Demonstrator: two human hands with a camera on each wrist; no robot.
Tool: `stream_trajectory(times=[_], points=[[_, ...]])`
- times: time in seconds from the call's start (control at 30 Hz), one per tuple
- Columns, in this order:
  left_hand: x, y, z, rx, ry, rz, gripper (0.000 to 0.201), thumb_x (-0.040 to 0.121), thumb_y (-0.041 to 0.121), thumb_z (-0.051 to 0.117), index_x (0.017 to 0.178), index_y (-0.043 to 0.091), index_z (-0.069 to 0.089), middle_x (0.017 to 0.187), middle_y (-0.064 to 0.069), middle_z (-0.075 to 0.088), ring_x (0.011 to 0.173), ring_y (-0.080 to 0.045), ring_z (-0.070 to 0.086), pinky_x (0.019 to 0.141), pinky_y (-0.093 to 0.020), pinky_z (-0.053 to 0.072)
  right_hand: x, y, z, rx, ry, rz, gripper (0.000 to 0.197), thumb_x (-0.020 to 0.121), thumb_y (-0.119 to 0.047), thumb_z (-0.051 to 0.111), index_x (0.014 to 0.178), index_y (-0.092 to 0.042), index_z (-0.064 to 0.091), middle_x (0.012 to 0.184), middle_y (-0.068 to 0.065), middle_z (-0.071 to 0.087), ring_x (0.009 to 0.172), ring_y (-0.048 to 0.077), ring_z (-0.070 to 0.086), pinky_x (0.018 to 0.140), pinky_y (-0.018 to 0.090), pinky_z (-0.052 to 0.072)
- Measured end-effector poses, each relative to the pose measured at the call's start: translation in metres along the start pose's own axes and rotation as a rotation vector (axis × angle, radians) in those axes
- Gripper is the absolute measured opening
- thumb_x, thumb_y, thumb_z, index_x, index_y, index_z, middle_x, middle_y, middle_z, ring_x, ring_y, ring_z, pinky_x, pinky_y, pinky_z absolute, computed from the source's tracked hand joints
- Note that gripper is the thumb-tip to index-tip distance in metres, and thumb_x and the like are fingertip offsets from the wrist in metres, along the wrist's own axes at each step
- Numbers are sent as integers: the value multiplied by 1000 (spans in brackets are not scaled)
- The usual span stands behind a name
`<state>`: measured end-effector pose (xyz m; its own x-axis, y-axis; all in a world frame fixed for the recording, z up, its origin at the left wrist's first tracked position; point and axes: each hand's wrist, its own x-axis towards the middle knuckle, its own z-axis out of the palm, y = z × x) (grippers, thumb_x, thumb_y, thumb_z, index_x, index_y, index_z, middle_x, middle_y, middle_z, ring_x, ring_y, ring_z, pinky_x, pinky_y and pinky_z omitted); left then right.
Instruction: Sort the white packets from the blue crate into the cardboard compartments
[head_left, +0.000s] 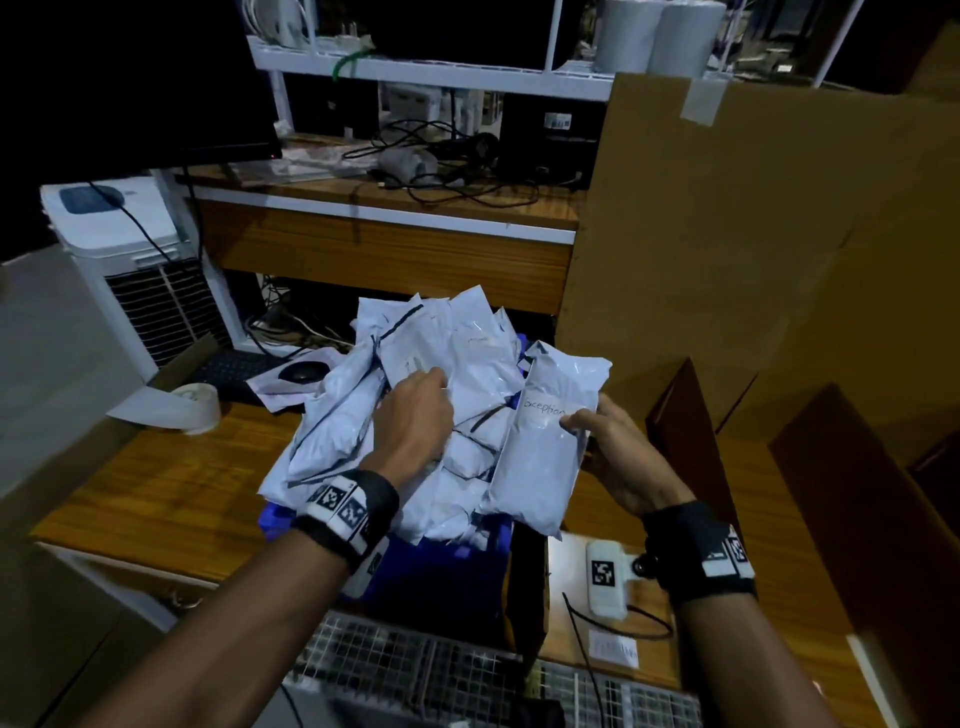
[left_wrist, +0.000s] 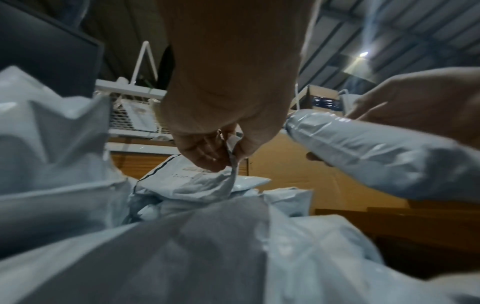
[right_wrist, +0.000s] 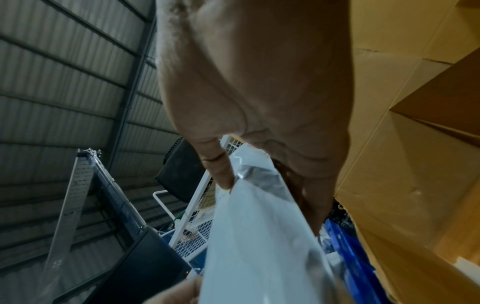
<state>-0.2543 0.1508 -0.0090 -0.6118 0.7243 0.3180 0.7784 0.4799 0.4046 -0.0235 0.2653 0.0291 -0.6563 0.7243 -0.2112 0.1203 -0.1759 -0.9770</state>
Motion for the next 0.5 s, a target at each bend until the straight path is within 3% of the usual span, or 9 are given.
stream_trajectory(times=[0.07,0.13,0.2,0.27,0.33,0.4,0.47,0.5], points=[[-11,9,-1,4,46,147,5,102,23,54,105,22,58,99,2,62,90,-26,61,67,-36,45,0,-2,-2,4,46,-6,38,101,-9,57,134,-25,61,122,-1,75,110,22,70,85,38,54],[-23,18,-2,42,1,263,10,101,26,55,109,25,61,98,9,56,93,-17,55,68,-32,40,0,-3,-5,7,105,-17,27,102,-12,56,126,-21,64,113,1,74,98,20,68,78,36,49],[-34,25,0,85,-98,343,16,100,33,54,109,27,66,96,10,53,99,-17,53,71,-32,38,0,-3,-9,21,173,-28,18,103,-13,55,117,-16,65,108,7,71,97,21,64,80,39,44],[-40,28,3,80,-201,351,29,99,49,52,108,30,71,96,10,54,104,-17,51,79,-35,41,0,-2,-11,32,218,-31,15,103,-13,55,114,-15,66,109,4,72,103,22,64,85,41,44],[-41,28,2,-29,-225,264,38,102,60,48,107,32,72,99,11,55,104,-14,49,84,-36,45,-3,-4,-12,33,225,-22,16,103,-13,56,116,-15,66,110,-2,72,106,20,64,88,41,46],[-34,23,-1,-171,-145,89,29,107,50,47,114,31,68,119,9,55,114,-14,50,89,-36,48,-6,-5,-13,34,228,-6,19,104,-15,57,122,-16,63,113,-4,70,107,15,63,86,38,47],[-22,14,-4,-208,-69,-101,25,106,35,53,129,25,58,139,-2,44,130,-26,44,98,-40,48,-8,-4,-13,26,238,5,25,104,-17,58,129,-13,59,116,-5,67,107,11,61,82,35,48],[-16,10,-5,-192,-91,-198,36,104,32,59,137,21,50,146,-9,37,135,-34,40,102,-43,46,-9,-4,-13,28,242,9,27,104,-17,59,131,-13,58,116,-6,66,106,10,60,81,34,48]])
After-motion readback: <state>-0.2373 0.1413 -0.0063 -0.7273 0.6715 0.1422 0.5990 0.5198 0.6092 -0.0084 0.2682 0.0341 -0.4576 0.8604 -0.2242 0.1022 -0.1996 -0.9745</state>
